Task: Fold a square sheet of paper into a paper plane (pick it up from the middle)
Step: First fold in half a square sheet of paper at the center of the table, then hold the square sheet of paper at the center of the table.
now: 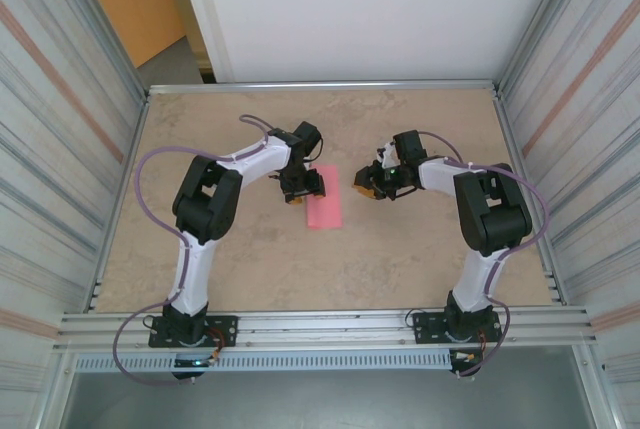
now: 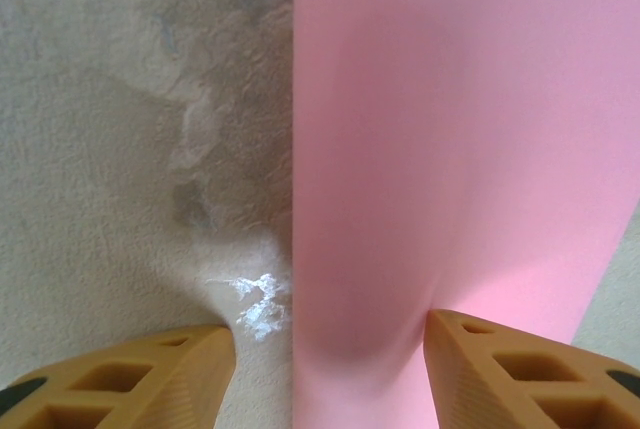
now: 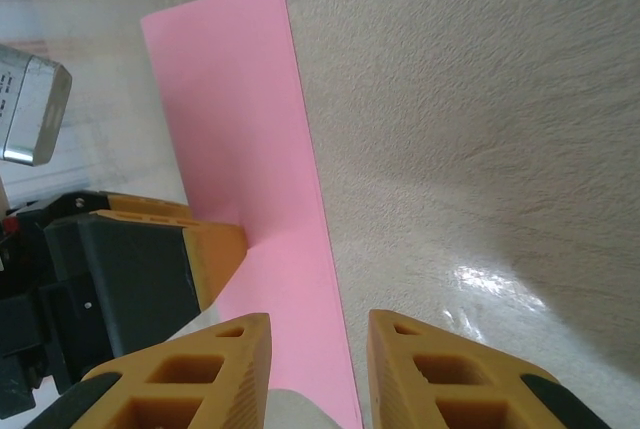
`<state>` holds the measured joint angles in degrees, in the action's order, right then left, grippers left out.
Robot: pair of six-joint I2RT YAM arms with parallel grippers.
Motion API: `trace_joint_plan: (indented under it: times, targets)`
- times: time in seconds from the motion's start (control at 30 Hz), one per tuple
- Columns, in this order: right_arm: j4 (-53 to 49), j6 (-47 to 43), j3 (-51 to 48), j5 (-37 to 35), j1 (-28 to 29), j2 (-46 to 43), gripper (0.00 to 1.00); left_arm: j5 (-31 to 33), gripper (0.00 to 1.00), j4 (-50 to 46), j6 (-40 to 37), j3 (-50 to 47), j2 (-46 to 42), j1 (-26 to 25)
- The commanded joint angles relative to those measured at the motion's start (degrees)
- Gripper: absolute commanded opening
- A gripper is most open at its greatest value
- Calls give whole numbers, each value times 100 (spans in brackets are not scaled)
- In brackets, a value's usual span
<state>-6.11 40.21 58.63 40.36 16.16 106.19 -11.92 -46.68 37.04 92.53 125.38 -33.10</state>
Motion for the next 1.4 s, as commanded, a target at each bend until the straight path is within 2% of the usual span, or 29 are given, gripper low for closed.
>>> trace_joint_plan:
  times: [0.0, 0.5, 0.8, 1.37]
  targets:
    - [-83, -92, 174, 95, 45, 133, 31, -68, 56, 414, -175, -544, 1218, -206]
    - [-44, -158, 440, 368, 327, 412, 31, -116, 57, 425, -276, -533, 1333, -219]
    - [119, -22, 704, 622, 588, 762, 23, -113, 57, 403, -223, -577, 1370, -223]
    - [81, -39, 764, 499, 636, 838, 21, -152, 60, 352, -91, -552, 1442, -228]
